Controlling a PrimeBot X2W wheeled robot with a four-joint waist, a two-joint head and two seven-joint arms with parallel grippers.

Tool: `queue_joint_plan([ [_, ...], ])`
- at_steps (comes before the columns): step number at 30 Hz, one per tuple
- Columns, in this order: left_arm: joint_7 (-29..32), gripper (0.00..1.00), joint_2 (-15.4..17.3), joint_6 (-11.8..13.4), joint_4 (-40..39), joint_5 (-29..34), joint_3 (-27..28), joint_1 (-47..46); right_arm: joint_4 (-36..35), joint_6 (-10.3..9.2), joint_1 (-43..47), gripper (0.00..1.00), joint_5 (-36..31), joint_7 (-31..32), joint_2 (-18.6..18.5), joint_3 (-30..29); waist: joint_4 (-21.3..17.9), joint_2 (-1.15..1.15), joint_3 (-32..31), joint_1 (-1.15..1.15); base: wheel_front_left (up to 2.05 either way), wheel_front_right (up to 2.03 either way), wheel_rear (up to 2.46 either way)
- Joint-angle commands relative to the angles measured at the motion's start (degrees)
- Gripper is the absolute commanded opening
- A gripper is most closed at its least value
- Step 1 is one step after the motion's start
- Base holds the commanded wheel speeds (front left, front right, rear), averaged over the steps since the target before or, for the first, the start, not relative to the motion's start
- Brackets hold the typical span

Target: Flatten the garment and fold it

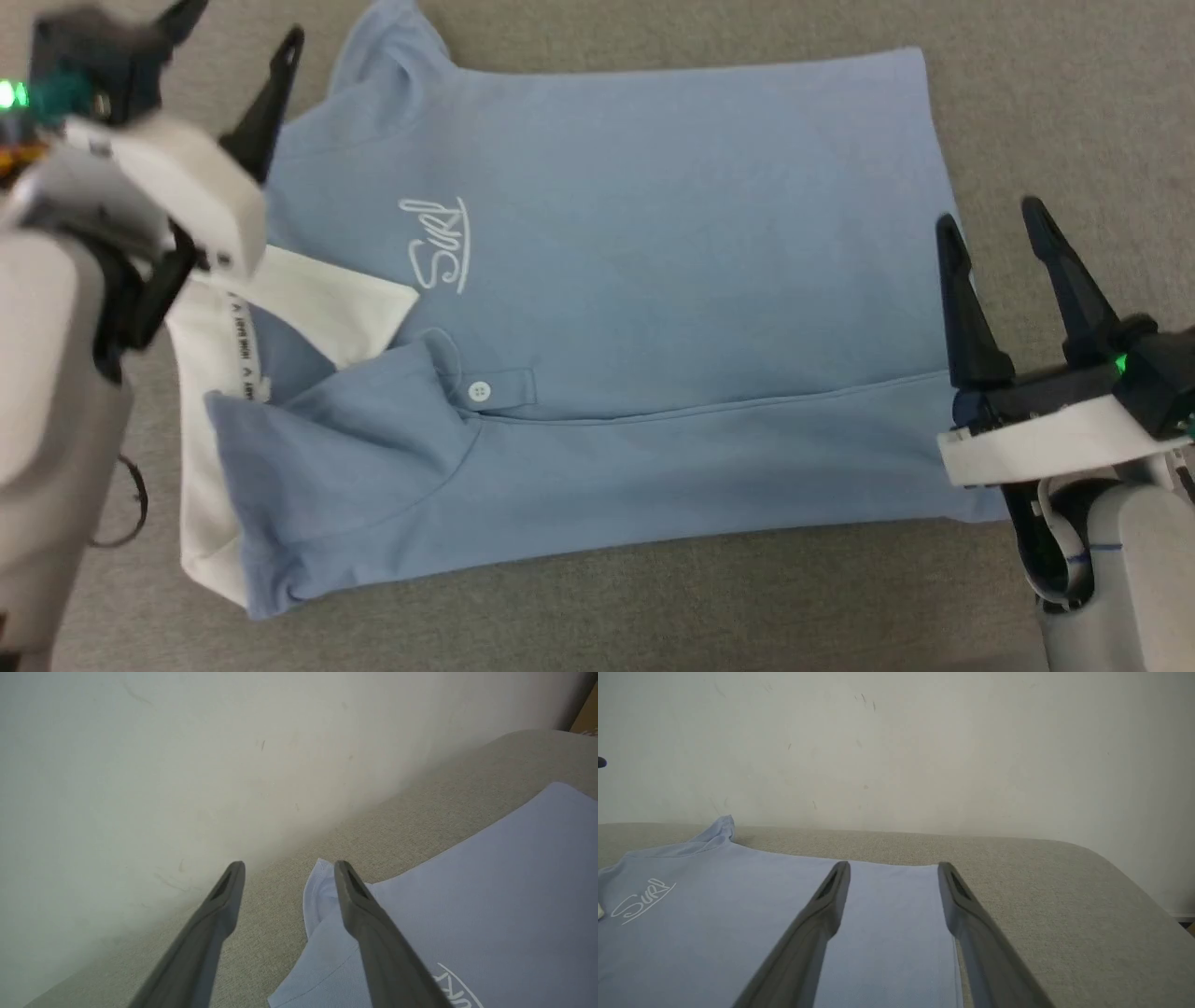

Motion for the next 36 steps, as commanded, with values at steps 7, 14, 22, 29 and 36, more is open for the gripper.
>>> queue_joint_plan([
  [7,14.03,1.0,1.23,-1.47,6.55,-7.63,-4.8,-13.81,1.02,-0.11,-4.37,1.0,0.85,-0.67,1.08,1.8,-5.85,0.0,8.98,-0.02,0.0,0.0,0.0],
  [14,28.44,1.0,3.49,-1.19,11.22,-12.36,-6.21,-18.87,2.42,-0.11,-5.82,1.0,1.65,-1.9,1.83,3.67,-8.54,0.0,11.2,-0.02,0.0,0.0,0.0],
  [22,43.96,1.0,6.01,4.1,10.35,-13.9,-7.35,-17.28,3.15,-0.11,-6.27,1.0,2.05,-2.94,2.28,4.17,-9.62,0.0,11.87,-0.02,0.0,0.0,0.0],
  [29,51.17,0.0,7.02,7.62,5.13,-16.35,-6.88,-14.75,3.8,-0.11,-11.01,1.0,1.4,-0.82,0.27,5.73,-9.45,0.0,12.15,-0.02,0.0,0.0,0.0],
  [36,49.26,0.0,7.4,7.26,1.89,-16.11,-6.63,-15.06,9.52,-0.11,-26.46,1.0,2.72,11.06,-3.07,6.13,-8.59,0.0,13.28,-0.02,0.0,0.0,0.0],
])
